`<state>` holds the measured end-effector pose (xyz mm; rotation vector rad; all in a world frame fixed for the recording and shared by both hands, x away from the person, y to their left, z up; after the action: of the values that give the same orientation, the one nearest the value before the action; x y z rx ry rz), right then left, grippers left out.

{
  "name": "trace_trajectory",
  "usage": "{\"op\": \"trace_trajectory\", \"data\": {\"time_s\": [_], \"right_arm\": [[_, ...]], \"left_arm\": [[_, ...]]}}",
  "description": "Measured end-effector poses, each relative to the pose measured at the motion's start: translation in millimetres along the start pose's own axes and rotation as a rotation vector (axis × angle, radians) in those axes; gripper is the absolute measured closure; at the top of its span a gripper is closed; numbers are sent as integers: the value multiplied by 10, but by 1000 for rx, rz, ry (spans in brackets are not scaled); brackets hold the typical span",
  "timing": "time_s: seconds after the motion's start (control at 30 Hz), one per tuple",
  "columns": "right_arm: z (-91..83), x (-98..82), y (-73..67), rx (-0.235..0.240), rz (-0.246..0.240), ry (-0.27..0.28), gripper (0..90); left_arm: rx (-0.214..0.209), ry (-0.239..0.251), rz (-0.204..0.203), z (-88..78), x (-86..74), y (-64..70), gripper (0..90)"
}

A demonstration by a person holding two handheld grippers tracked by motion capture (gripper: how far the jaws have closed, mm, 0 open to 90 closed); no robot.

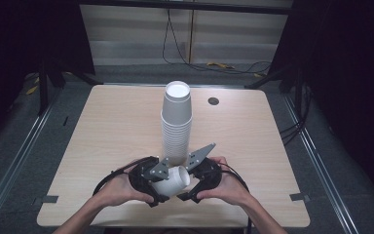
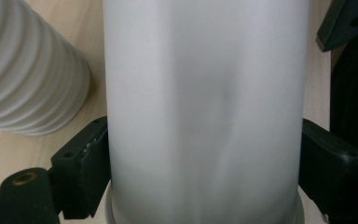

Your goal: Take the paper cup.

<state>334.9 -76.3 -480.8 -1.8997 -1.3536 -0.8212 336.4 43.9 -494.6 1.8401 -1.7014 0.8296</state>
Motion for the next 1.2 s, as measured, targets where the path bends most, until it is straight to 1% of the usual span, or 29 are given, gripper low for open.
{"op": "trace_trajectory", "data": {"time_s": [0.07,0.13,0.17,0.2,0.23,0.27,0.3,0.33,0.37,0.4,0.43,0.47,0.5,0.53,0.57,0.63,0.7,0.73,0.77,0.83,0.97,1.0,1.03,1.1,1.17,1.2], "right_arm": [[3,7,-4,4,-2,-8,165],[17,8,-18,8,-19,-22,153],[30,11,-25,15,-33,-24,144],[35,8,-41,13,-27,-37,144],[47,10,-40,12,-36,-37,144],[53,10,-50,18,-33,-40,142],[58,11,-56,23,-33,-41,143],[62,11,-58,24,-31,-43,146],[64,11,-61,25,-28,-45,147],[73,17,-60,33,-36,-38,147],[74,18,-60,32,-36,-40,148],[73,18,-67,31,-25,-45,148],[77,23,-67,35,-31,-43,149],[80,26,-77,40,-25,-42,151],[84,30,-82,42,-24,-41,162],[86,27,-94,55,-30,-45,206],[86,25,-102,61,-29,-46,212],[84,27,-104,62,-28,-43,213],[77,25,-102,58,-24,-46,214],[71,24,-107,54,-16,-43,217],[66,24,-104,57,-31,-38,220],[58,21,-106,53,-26,-41,220],[57,19,-104,54,-29,-41,221],[59,18,-97,55,-34,-38,221],[56,16,-98,56,-31,-38,222],[52,14,-101,55,-25,-41,222]], "left_arm": [[-6,-7,9,8,1,21,144],[-10,-8,7,13,7,37,144],[-11,-7,19,21,11,40,144],[-11,-11,12,24,6,52,144],[-14,-2,11,36,10,63,144],[-19,-8,20,35,7,64,144],[-14,12,0,55,12,88,144],[-19,11,2,56,12,94,144],[-38,-39,56,18,-8,68,144],[-35,5,17,54,10,106,143],[-45,-6,29,50,4,113,143],[-37,16,20,77,14,126,142],[-47,3,40,74,12,118,142],[-29,52,-6,123,33,158,142],[-56,-4,42,82,9,141,142],[-61,8,69,91,29,137,141],[-49,14,82,89,36,126,142],[-65,3,59,73,25,151,142],[-67,8,58,73,26,151,142],[-67,16,66,72,28,145,141],[-61,36,68,68,25,147,133],[-67,41,69,63,25,145,130],[-64,41,73,58,21,141,129],[-67,50,66,44,19,146,125],[-67,61,68,35,22,137,123],[-67,66,76,27,24,129,123]]}}
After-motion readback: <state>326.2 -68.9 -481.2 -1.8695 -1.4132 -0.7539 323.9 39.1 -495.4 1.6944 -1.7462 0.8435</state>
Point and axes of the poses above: each handheld gripper's, and its own axes: z roughly forward along the jaws, x roughly out of its top, y roughly to its right, the point moved 7 cm from there along z, roughly forward along the jaws, and after that the axes turned 13 degrees about y, right-handed, at the moved point
